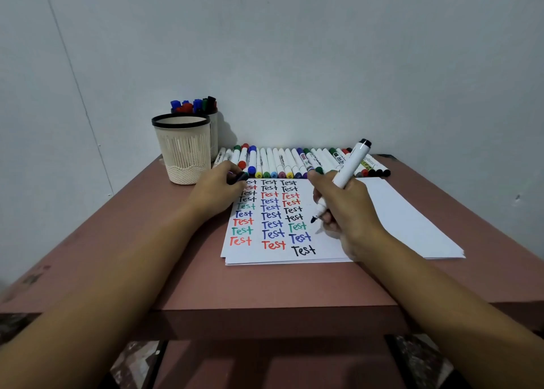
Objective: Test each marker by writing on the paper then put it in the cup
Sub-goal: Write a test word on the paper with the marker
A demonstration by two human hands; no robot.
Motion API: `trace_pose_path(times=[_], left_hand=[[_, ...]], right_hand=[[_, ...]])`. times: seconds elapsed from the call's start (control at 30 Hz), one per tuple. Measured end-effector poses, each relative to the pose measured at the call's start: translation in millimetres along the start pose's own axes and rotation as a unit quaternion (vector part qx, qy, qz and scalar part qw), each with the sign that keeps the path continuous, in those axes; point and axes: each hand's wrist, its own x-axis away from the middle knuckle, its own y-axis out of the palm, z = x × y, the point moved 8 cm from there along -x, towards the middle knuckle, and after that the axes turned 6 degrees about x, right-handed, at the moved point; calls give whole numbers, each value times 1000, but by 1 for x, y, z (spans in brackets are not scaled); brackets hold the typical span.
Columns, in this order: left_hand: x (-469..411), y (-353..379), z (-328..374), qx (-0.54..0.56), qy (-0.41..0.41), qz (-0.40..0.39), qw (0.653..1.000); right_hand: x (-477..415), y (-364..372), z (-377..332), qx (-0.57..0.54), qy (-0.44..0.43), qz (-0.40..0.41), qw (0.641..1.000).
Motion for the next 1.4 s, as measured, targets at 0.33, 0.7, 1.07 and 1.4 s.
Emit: trace_pose_path(times=[0.33,0.7,1.07,1.4], left_hand=[[8,8,28,42,76,-35,996],[4,16,31,31,98,-48,994],[7,15,40,98,123,-45,987],[15,5,52,48,222,31,973]], right_hand=[[-51,19,-20,-31,14,-42,999],[-67,43,0,-170,36,-76,982],[-67,50,2,-75,-13,-126,989],[-61,52,6,-124,21,-118,985]])
